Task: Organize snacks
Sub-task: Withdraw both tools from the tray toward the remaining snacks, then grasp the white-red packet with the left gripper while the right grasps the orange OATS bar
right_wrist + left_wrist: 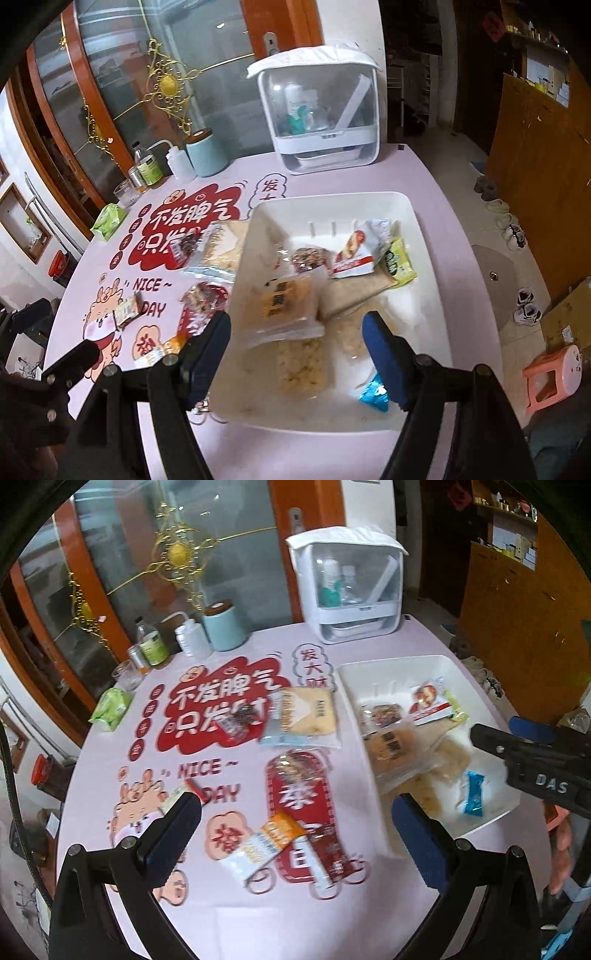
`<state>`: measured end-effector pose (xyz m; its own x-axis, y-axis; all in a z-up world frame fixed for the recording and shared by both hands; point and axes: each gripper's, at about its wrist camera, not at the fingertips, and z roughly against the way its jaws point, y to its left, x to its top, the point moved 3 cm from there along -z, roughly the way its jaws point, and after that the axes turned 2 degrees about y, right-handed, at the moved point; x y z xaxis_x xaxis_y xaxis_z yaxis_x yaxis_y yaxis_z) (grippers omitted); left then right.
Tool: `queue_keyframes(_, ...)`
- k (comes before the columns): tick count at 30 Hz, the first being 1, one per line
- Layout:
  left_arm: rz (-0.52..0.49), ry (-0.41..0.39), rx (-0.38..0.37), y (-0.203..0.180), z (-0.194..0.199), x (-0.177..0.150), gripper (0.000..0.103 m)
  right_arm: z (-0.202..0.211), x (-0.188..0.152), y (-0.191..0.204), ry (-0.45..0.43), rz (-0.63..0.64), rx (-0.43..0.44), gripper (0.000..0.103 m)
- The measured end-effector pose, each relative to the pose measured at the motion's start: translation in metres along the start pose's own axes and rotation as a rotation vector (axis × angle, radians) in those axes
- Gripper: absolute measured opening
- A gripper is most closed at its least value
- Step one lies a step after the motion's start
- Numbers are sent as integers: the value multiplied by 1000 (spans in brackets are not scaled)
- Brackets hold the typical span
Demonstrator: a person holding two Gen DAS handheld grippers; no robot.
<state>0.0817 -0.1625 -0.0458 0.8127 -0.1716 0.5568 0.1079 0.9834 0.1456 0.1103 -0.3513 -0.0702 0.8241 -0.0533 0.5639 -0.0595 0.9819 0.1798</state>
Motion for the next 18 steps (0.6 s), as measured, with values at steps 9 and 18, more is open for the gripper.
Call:
queue_keyframes(9, -14, -25, -13, 87, 4, -10, 102, 15, -7, 71, -40, -71, -44, 74)
queue_keyframes(18, -12, -29, -26, 196, -24, -22, 102, 5, -25, 153, -36, -107, -129, 74)
